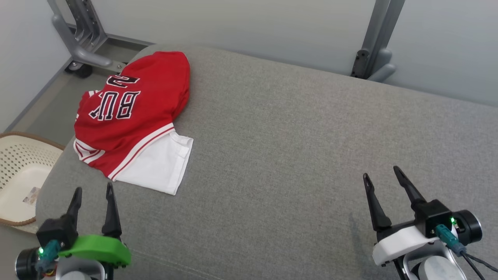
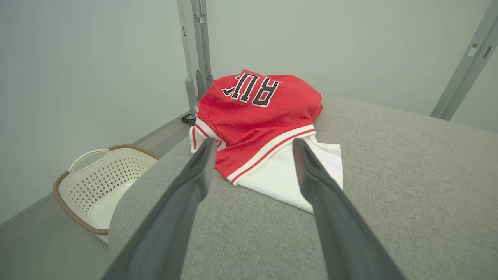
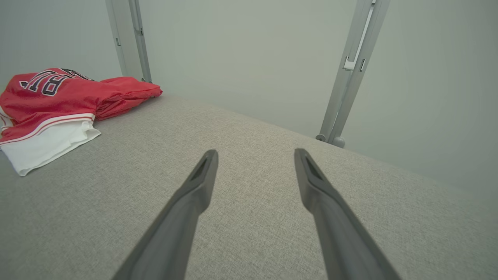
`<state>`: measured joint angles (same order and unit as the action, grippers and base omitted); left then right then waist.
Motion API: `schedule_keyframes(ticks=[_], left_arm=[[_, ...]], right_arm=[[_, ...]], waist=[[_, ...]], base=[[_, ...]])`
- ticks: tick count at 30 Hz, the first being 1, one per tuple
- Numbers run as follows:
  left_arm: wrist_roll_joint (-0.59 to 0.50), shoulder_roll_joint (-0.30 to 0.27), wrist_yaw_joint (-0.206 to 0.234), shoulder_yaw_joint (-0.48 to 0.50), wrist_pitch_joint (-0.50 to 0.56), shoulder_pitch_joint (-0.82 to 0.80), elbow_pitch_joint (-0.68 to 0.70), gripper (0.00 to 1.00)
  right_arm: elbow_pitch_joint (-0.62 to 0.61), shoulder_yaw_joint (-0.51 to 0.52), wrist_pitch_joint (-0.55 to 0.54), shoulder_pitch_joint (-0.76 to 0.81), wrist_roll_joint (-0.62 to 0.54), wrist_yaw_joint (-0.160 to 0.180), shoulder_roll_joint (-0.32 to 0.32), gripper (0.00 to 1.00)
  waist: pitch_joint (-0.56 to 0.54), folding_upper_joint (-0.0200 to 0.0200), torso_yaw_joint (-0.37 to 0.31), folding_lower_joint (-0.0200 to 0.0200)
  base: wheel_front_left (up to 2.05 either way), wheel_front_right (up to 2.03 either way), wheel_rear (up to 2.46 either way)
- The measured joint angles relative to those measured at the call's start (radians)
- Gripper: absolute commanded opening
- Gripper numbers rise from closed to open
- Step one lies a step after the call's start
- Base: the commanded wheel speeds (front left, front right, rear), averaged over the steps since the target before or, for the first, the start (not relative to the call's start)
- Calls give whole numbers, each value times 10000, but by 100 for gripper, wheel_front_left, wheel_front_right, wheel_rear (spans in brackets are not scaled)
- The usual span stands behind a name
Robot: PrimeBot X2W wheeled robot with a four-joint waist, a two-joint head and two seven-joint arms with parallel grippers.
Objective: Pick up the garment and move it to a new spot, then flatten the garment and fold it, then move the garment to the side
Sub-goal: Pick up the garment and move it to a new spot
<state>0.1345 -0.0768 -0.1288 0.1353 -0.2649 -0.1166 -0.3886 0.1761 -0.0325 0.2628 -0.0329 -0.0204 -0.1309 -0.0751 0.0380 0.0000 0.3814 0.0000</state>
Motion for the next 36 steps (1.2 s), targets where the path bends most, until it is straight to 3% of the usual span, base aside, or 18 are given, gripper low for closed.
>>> schedule_keyframes(ticks=[5, 12, 23, 32, 34, 35, 36], left_arm=[[535, -132, 25, 291, 370, -2007, -1260, 100], [1191, -886, 236, 892, 1227, -4535, -2874, 100], [1304, -1893, 326, 951, 1360, -6621, -4792, 100], [1331, -2276, 337, 915, 773, -7333, -6506, 100], [1333, -2261, 336, 884, 648, -7373, -6792, 29], [1333, -2257, 336, 857, 593, -7380, -6907, 0], [1333, -2259, 336, 826, 520, -7380, -7007, 0]], right_arm=[[-173, 31, 0, -573, -81, 0, -268, 100], [-389, 36, 0, -1183, -151, 0, -456, 100], [-631, 88, 0, -1701, -186, 0, -736, 100], [-805, 50, 29, -2047, -263, -2, -685, 100], [-775, 90, 29, -2026, -263, -2, -646, 100], [-734, 113, 29, -1993, -263, -2, -637, 100], [-690, 132, 29, -1964, -263, -2, -612, 100]], waist=[[828, 0, -136, 0], [2272, 0, -543, 0], [4048, 0, -1095, 1], [4921, 0, -1581, 1], [4921, 0, -1672, 1], [4886, 0, -1693, 1], [4839, 0, -1708, 1]], base=[[0, 0, 0], [0, 0, 0], [0, 0, 0], [0, 0, 0], [0, 0, 0], [0, 0, 0], [0, 0, 0]])
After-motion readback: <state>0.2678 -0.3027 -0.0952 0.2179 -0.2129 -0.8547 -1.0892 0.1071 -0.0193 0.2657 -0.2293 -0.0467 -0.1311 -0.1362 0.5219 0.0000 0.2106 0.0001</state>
